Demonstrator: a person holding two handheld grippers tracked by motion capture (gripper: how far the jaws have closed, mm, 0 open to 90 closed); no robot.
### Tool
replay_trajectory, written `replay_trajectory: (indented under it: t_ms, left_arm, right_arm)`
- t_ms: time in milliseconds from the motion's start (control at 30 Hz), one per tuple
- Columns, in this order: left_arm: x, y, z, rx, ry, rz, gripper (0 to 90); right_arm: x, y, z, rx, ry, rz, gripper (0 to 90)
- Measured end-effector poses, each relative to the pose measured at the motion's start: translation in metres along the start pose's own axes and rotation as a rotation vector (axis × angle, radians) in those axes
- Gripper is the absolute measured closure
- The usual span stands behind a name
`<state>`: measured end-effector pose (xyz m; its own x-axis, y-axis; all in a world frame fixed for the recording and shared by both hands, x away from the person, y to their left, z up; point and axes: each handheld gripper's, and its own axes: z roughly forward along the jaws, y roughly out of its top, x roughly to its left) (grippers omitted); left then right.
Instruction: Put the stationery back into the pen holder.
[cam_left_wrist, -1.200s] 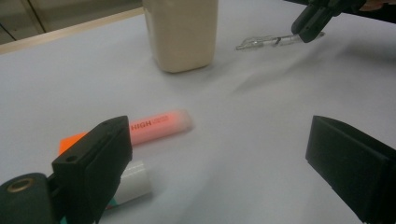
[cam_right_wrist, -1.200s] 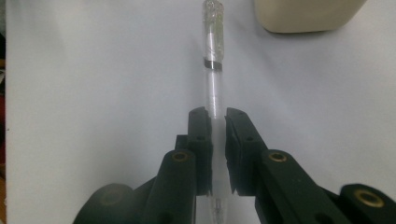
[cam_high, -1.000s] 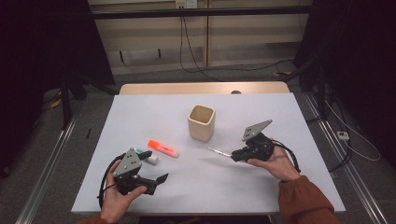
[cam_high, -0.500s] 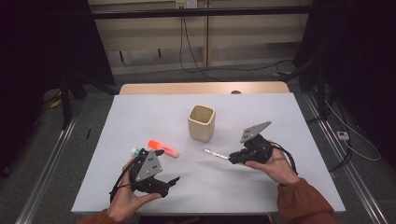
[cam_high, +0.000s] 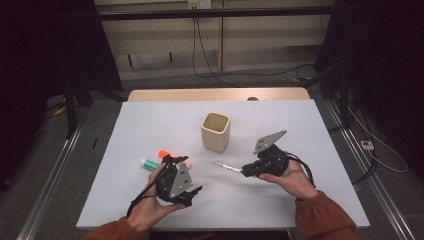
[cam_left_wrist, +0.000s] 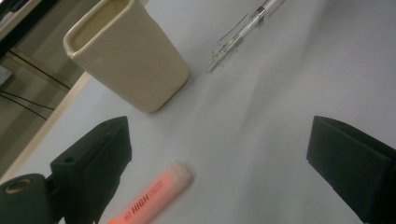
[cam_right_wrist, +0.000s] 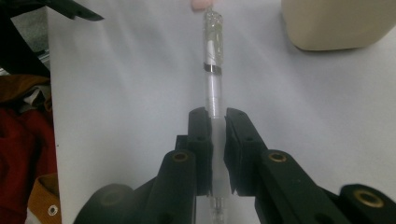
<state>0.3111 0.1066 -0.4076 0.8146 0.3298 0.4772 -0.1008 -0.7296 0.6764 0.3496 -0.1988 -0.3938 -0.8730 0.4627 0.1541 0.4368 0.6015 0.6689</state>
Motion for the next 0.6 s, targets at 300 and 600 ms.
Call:
replay_trajectory:
  t_ms: [300, 600]
  left_arm:
    - [-0.009, 0.016, 0.015, 0.022, 0.06, 0.153, 13.1]
    - [-0.021, 0.025, 0.021, 0.08, 0.118, 0.356, 31.8]
  right_arm:
    - [0.007, 0.007, -0.003, -0.018, 0.0, -0.004, 81.3]
    - [0.014, 0.013, -0.001, -0.023, 0.014, -0.013, 81.3]
